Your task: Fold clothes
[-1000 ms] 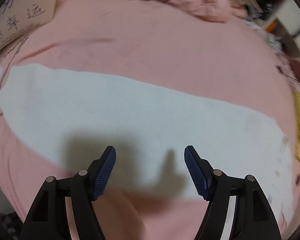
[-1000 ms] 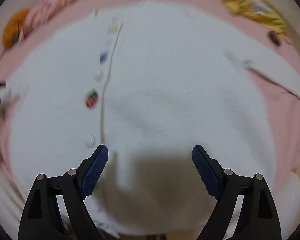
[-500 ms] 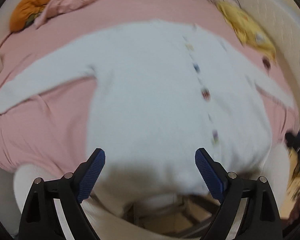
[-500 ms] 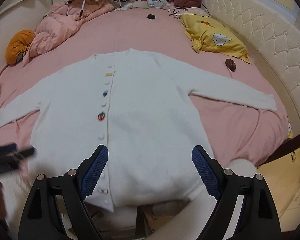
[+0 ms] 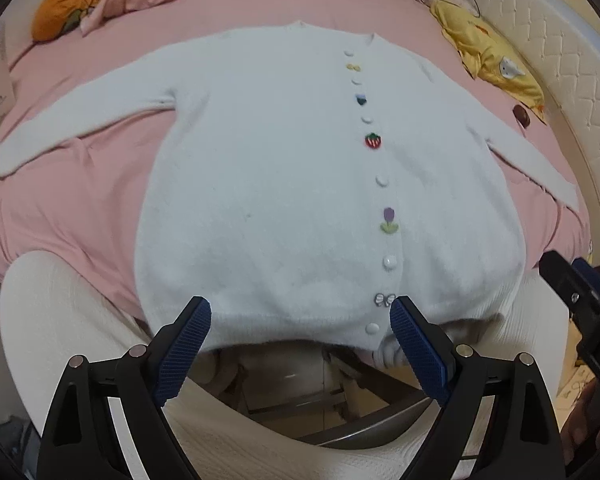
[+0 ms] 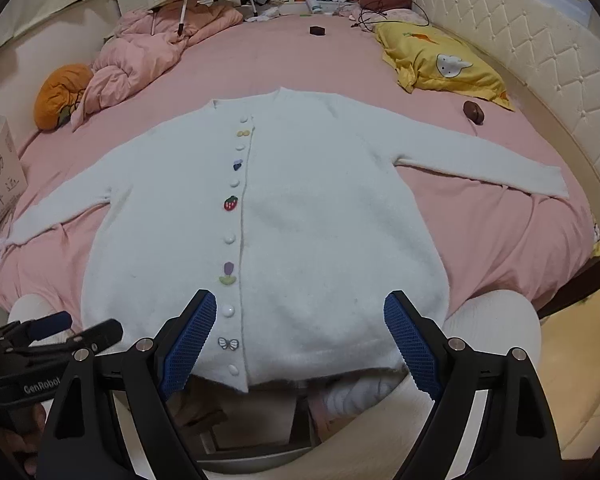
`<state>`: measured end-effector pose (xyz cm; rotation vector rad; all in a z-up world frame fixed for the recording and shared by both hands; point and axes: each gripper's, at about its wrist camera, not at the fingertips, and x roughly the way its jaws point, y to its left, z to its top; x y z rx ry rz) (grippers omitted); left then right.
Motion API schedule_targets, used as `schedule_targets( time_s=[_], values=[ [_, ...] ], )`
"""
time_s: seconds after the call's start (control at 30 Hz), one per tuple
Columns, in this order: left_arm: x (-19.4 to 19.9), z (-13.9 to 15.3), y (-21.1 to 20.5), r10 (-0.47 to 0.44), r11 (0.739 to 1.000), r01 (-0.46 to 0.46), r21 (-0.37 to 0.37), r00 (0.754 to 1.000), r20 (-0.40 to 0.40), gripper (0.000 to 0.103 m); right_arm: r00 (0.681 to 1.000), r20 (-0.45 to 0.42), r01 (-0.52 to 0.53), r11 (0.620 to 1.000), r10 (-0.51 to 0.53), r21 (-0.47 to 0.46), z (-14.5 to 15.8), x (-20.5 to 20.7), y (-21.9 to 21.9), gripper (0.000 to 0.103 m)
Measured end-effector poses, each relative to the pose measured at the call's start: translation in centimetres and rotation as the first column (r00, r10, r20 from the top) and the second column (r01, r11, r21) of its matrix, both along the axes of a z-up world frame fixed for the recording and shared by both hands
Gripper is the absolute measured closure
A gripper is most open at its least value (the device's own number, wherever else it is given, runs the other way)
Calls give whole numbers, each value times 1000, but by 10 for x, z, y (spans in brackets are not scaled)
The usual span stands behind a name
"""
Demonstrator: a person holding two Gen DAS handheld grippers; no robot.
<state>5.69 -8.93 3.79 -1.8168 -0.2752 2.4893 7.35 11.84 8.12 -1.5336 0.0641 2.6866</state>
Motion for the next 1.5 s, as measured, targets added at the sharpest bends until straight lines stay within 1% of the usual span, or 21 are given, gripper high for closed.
schedule_targets(
  time_s=[0.23, 0.3, 0.37, 0.4, 0.47, 0.57, 0.63, 0.7, 0.77, 0.87, 0.93, 1.0, 1.07, 1.13, 1.17, 1.23, 1.3, 1.33, 1.37, 1.47, 1.5],
  values=[
    [1, -3, 2, -11, 1000, 11, -11, 1000, 15, 12, 1000, -2, 8, 1000, -8, -19, 0, 0, 6, 17],
    [-1, -6, 2, -12, 1000, 12, -11, 1000, 15, 12, 1000, 4, 7, 1000, -7, -25, -4, -3, 8, 17],
    [-5, -14, 1, -7, 1000, 7, -22, 999, 31, 12, 999, 45, 11, 1000, -10, -29, -16, -9, 11, 17],
    [-6, -18, 0, -1, 1000, 2, -22, 999, 43, 12, 998, 64, 19, 998, -15, -52, -21, -11, 14, 17],
    [-7, -21, -3, 11, 1000, -11, -4, 998, 59, 12, 996, 84, 32, 996, -25, -78, -26, -14, 18, 17],
    [-14, -22, -3, 15, 1000, -13, -27, 996, 84, 12, 997, 67, 29, 994, -22, -104, -22, -19, 21, 17],
    [-20, -20, -1, 10, 998, -5, -56, 997, 75, 12, 999, 47, 34, 991, -29, -126, -19, -20, 26, 17],
    [-24, -17, 2, 13, 998, -8, -65, 998, 68, 12, 999, 45, 35, 985, -27, -171, -19, -22, 32, 17],
    [-26, -16, 4, 22, 998, -18, -53, 998, 66, 12, 999, 44, 35, 976, -26, -215, -20, -24, 40, 17],
    [-30, -21, 10, 22, 998, -17, -66, 997, 76, 12, 999, 23, 29, 961, -24, -275, -21, -27, 51, 17],
    [-35, -30, 13, 15, 997, -8, -78, 996, 83, 12, 1000, 6, 8, 938, -6, -347, -29, -32, 60, 17],
    [-42, -45, 15, 21, 995, -10, -99, 993, 112, 12, 1000, 28, 12, 896, 0, -444, -42, -41, 77, 17],
    [-48, -56, 17, 25, 994, -10, -106, 990, 142, 12, 996, 63, 82, 802, -56, -591, -55, -52, 117, 17],
    [-54, -66, 19, 19, 993, 0, -119, 988, 152, 12, 985, 45, 153, 706, -169, -691, -53, -54, 166, 17],
    [-57, -70, 19, 16, 992, 4, -126, 987, 157, 12, 970, 28, 186, 662, -241, -726, -49, -52, 192, 17],
    [-65, -82, 22, 2, 988, 23, -151, 987, 164, 12, 913, -3, 247, 559, -407, -792, -41, -46, 259, 17],
    [-73, -102, 26, -11, 988, 41, -148, 980, 200, 12, 857, 2, 286, 473, -516, -833, -40, -44, 319, 17],
    [-75, -112, 26, -7, 988, 41, -147, 975, 222, 9, 824, 7, 302, 428, -567, -852, -44, -43, 352, 17],
    [-77, -120, 27, 3, 988, 32, -148, 973, 230, 2, 791, 7, 311, 392, -612, -866, -49, -44, 378, 17],
    [-77, -126, 28, 20, 988, 14, -152, 975, 220, 0, 697, 24, 334, 295, -717, -896, -69, -48, 453, 17],
    [-76, -126, 29, 15, 988, 19, -155, 976, 216, 0, 675, 48, 350, 262, -736, -900, -78, -52, 477, 17]
  ],
)
